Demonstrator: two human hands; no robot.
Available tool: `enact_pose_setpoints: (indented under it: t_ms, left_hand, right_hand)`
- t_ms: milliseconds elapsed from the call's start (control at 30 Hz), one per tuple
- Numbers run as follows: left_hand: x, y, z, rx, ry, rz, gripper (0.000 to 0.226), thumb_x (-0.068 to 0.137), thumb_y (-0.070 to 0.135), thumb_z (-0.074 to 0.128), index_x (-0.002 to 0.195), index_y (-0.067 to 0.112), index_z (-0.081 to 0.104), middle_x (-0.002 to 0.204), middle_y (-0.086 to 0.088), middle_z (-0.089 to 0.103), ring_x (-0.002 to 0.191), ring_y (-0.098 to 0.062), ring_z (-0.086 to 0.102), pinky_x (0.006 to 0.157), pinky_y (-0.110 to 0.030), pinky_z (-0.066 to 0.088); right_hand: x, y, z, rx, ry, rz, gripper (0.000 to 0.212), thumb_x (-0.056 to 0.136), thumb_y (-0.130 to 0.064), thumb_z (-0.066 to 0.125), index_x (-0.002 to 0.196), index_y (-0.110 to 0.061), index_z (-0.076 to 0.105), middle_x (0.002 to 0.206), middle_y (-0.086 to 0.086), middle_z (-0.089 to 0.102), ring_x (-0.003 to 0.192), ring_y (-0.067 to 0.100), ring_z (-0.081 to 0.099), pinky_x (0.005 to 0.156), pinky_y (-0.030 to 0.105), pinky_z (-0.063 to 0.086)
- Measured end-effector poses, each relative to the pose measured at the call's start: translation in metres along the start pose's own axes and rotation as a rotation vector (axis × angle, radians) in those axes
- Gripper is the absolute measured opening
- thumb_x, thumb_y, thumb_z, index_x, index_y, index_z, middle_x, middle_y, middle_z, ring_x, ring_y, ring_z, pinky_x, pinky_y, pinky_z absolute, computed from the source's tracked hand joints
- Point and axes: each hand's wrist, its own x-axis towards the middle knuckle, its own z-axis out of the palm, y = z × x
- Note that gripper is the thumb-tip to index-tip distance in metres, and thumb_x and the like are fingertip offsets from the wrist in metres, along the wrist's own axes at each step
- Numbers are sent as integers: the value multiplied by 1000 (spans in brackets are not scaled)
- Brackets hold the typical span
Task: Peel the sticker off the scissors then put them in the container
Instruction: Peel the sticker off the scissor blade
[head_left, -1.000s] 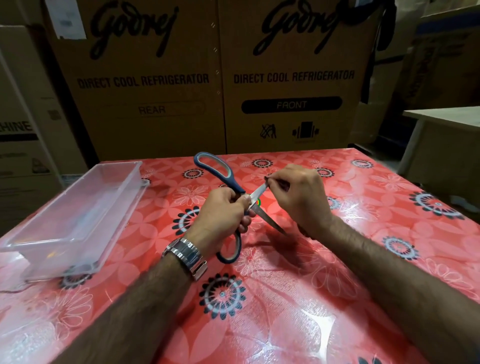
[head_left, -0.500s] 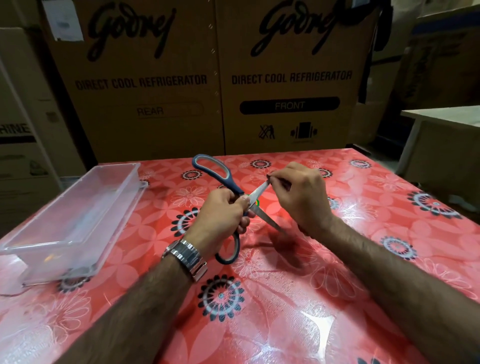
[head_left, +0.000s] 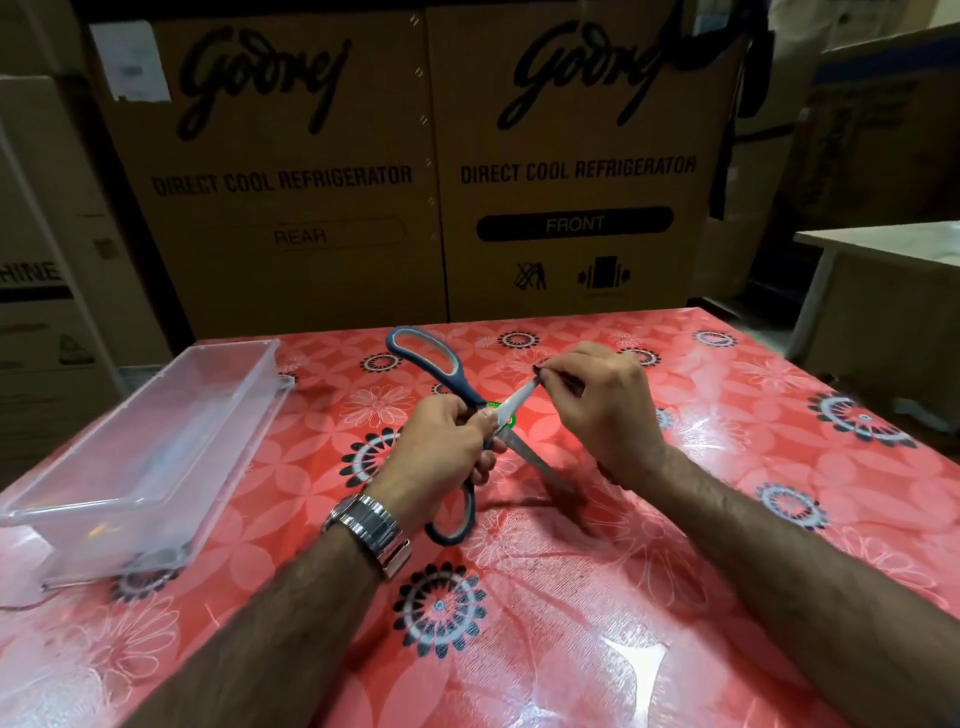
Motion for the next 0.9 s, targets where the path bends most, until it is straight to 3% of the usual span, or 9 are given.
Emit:
enact_pose_setpoints:
  t_ms: [167, 433, 667, 900]
  left_hand:
    - [-2, 3, 0, -13, -28, 47, 19, 99, 11, 46, 86, 3, 57, 70, -7, 58, 45, -6, 46, 42, -18, 38]
    - [-1, 3, 0, -34, 5, 13, 20, 99, 12, 46, 90, -1, 58, 73, -11, 58, 44, -6, 47, 41, -18, 39]
    - [-4, 5, -1, 4, -26, 60, 17, 99, 12, 47, 91, 1, 58, 70, -7, 58, 45, -6, 47, 42, -19, 39]
    - [-3, 5, -3, -4, -25, 31, 20, 99, 13, 47, 93, -2, 58, 73, -9, 59, 46, -6, 48, 43, -18, 41]
  right_hand:
    - [-20, -35, -4, 1, -46, -163, 11, 84, -17, 64, 78, -14, 73, 76, -4, 69, 70, 16, 64, 65, 35, 36]
    - [-2, 4, -3, 19, 45, 14, 8, 83, -13, 67, 80, -11, 74, 72, 0, 66, 60, 18, 60, 57, 47, 49]
    - [-17, -31, -2, -3, -20, -136, 13, 86, -17, 62, 79, -13, 73, 76, -1, 68, 69, 19, 65, 63, 41, 41]
    - [3, 10, 1, 3, 33, -1, 8, 84, -11, 67, 81, -9, 75, 72, 2, 67, 60, 18, 61, 55, 44, 50]
